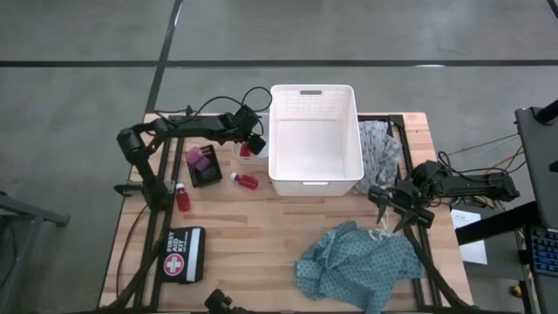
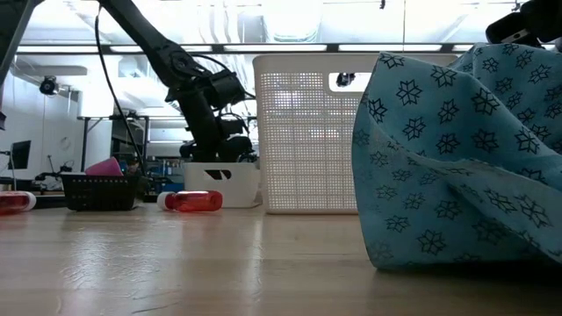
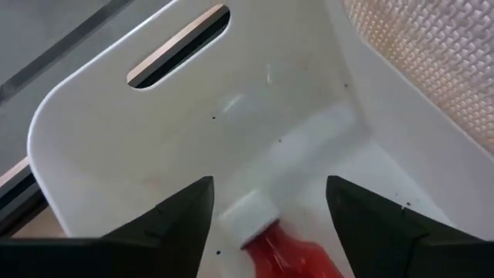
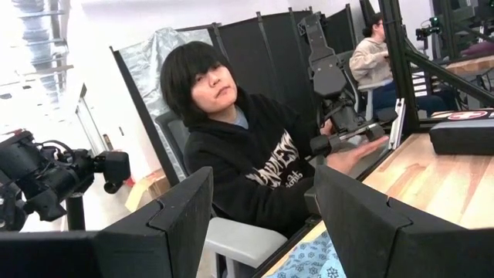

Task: Pick & Place Medicine items
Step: Put the right red pill bottle into the white bin

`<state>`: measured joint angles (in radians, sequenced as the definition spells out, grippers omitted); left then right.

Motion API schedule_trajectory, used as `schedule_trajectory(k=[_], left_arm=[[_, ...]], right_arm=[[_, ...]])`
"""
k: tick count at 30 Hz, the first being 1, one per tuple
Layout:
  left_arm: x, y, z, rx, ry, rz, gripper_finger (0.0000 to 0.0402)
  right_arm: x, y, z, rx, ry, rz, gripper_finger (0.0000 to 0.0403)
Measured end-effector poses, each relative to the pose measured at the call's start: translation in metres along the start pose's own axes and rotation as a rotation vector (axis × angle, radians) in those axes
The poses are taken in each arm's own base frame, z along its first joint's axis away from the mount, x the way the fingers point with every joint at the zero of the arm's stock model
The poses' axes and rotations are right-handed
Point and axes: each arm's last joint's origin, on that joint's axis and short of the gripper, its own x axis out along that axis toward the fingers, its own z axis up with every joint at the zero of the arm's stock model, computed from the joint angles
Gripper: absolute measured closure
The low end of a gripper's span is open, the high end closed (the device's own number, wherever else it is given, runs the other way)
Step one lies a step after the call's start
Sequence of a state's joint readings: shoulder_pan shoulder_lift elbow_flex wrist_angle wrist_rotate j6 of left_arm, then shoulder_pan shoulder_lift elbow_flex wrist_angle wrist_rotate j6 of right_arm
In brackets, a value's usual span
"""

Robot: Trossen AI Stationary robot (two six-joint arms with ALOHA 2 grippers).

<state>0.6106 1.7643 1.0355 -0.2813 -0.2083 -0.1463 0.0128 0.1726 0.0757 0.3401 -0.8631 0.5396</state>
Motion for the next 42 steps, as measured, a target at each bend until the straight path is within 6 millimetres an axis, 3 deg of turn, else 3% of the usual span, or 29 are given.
schedule_trajectory(k=[14, 23, 32, 42], left_arm=[[-0.036, 0.002, 0.012, 0.013, -0.103, -0.020, 0.0145], [-0.090, -0.017, 0.007, 0.184, -0.162, -0.080, 0.0150], [-0.145, -0.032, -0.018, 0.294, -0.128, -0.144, 0.0149], [-0.150, -0.046, -0.061, 0.472, 0.162, -0.158, 0.0149]], right_arm=[[0.000, 0.000, 0.000, 0.000, 0.000, 0.000, 0.0179], [0.000, 0.000, 0.000, 0.000, 0.000, 0.000, 0.0179], [0.000, 0.000, 0.000, 0.000, 0.000, 0.000, 0.0179], [0.000, 0.000, 0.000, 0.000, 0.000, 0.000, 0.0179]])
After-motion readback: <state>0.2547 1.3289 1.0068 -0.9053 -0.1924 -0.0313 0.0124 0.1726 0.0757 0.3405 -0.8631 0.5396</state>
